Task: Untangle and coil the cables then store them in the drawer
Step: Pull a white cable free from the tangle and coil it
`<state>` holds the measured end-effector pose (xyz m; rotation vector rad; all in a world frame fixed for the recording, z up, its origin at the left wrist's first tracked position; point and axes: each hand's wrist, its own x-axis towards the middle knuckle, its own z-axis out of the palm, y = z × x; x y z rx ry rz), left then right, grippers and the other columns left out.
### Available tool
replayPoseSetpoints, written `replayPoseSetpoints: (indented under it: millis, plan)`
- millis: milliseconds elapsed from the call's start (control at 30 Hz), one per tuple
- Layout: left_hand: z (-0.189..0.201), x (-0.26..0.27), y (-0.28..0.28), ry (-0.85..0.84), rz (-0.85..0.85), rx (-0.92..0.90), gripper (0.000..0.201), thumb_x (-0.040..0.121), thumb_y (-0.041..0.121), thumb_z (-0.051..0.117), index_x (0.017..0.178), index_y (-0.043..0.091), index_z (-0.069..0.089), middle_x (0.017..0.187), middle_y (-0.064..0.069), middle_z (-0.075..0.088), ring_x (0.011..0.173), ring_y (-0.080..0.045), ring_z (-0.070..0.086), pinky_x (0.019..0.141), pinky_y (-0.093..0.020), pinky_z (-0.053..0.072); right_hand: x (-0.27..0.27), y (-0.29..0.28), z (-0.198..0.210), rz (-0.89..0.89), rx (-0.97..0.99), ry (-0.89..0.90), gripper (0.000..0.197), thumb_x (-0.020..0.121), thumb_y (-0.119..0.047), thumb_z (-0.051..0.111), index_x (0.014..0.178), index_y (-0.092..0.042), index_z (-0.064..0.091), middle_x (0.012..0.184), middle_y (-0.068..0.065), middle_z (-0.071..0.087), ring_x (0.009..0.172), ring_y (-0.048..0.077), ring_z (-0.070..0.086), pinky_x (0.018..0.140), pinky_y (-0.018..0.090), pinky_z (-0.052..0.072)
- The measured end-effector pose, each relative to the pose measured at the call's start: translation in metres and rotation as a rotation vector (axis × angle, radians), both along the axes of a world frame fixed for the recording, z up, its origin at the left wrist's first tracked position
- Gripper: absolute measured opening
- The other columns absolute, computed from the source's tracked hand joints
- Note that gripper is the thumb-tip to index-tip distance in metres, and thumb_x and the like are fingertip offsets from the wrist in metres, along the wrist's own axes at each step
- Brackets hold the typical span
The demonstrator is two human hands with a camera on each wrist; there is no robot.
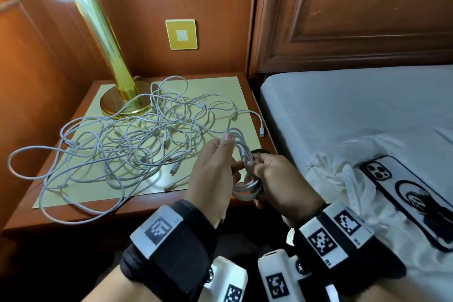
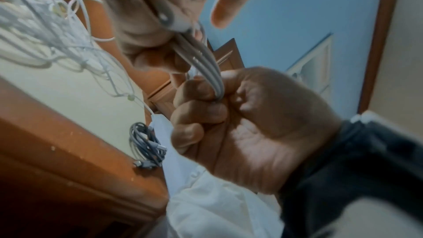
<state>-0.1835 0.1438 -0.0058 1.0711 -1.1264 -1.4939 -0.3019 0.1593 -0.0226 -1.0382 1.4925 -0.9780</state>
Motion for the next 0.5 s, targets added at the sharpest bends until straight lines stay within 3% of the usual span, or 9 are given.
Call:
replayPoseSetpoints:
  millis: [67,167,267,333,400,500]
  plan:
    - [-0.001,-0.003,0.0,-0.057,0.077,-0.072,0.049,0.107,0.03,0.04,0.061,0.019,0.034,0.048,0.011,0.031,0.043,-0.009,0.031,0.046,-0.023,0.03,0.001,0.001,0.002,0.052,0.033,0.038,0.031,0.102,-0.017,0.046,0.083,-0.013,0.069,0.066,0.015,0.054,0.051,0.028,0.045,0.047,0.036,0.036]
    - [-0.01,0.0,-0.005,-0.126,0.074,-0.165,0.061,0.109,0.029,0.038,0.048,0.026,0.034,0.047,0.013,0.027,0.042,-0.009,0.027,0.049,-0.025,0.029,0.001,0.003,0.006,0.053,0.049,0.098,0.033,0.102,-0.019,0.047,0.078,-0.019,0.069,0.063,0.006,0.056,0.051,0.023,0.047,0.05,0.033,0.037]
    - [-0.013,0.006,-0.011,-0.187,0.043,-0.188,0.053,0.1,0.049,0.04,0.05,0.03,0.043,0.052,0.011,0.033,0.053,-0.017,0.029,0.06,-0.039,0.026,-0.004,0.008,0.005,-0.013,-0.078,0.298,0.024,0.104,-0.026,0.045,0.095,-0.028,0.067,0.074,-0.005,0.064,0.058,0.009,0.056,0.058,0.027,0.042]
    - [-0.014,0.007,-0.01,-0.252,0.053,-0.146,0.048,0.104,0.05,0.038,0.065,0.024,0.048,0.063,-0.004,0.044,0.055,-0.019,0.037,0.061,-0.038,0.03,-0.005,0.012,0.005,-0.009,-0.194,0.466,0.018,0.104,-0.029,0.043,0.107,-0.03,0.061,0.086,-0.007,0.066,0.074,0.005,0.06,0.066,0.025,0.043]
    - [-0.016,0.006,-0.009,-0.3,0.047,-0.058,0.047,0.106,0.045,0.035,0.077,0.011,0.05,0.07,-0.016,0.049,0.047,-0.018,0.041,0.053,-0.032,0.034,-0.003,0.013,0.001,0.025,-0.233,0.576,0.02,0.104,-0.027,0.04,0.12,-0.026,0.053,0.104,-0.006,0.066,0.095,0.012,0.061,0.076,0.027,0.041]
    - [-0.023,0.005,-0.017,-0.097,0.062,0.088,0.041,0.107,0.038,0.041,0.078,0.011,0.053,0.081,-0.014,0.054,0.055,-0.022,0.042,0.056,-0.034,0.033,-0.004,0.011,-0.004,0.068,-0.186,0.617,0.041,0.104,-0.031,0.041,0.144,-0.025,0.039,0.135,-0.004,0.056,0.124,0.015,0.053,0.099,0.03,0.041]
